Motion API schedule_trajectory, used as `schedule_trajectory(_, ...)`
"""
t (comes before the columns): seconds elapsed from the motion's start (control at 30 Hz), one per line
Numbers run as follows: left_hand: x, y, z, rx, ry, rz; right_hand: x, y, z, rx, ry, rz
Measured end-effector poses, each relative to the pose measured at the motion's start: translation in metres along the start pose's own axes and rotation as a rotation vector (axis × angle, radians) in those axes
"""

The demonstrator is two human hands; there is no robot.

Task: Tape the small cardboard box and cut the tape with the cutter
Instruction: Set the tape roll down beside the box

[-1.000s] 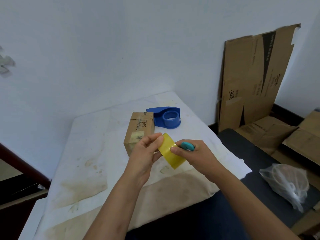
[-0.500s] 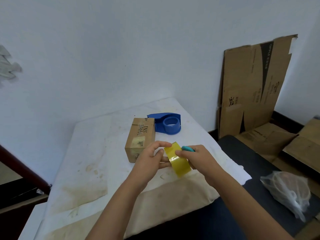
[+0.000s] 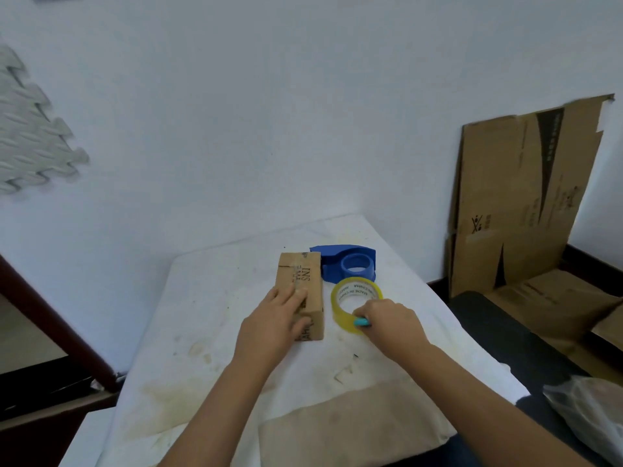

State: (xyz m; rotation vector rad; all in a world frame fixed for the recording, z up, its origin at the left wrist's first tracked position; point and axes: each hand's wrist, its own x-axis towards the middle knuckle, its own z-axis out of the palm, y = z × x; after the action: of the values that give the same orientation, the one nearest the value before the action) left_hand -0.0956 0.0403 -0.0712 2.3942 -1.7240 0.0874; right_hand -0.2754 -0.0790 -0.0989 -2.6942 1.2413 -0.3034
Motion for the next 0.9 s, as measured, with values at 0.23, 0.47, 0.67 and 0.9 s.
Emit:
schedule_trajectory(0.23, 0.015, 0.013, 0.006, 0.136, 0.055, -0.092, 0.008, 0.004, -0.014, 0.48, -0.011, 0.116)
schedule_trajectory(0.47, 0.016, 0.018, 0.01, 0.185, 0.042, -0.067, 0.036, 0.018, -0.042, 0.898, -0.091, 0.368)
schedule_trajectory(0.67, 0.017, 0.016, 0.009, 0.171, 0.053, -0.046, 0.055, 0.001, -0.029, 0.526, -0.095, 0.137)
schedule_trajectory(0.9, 0.017, 0.011, 0.008, 0.147, 0.05, -0.045, 0.058, -0.004, -0.02, 0.216, -0.081, 0.112)
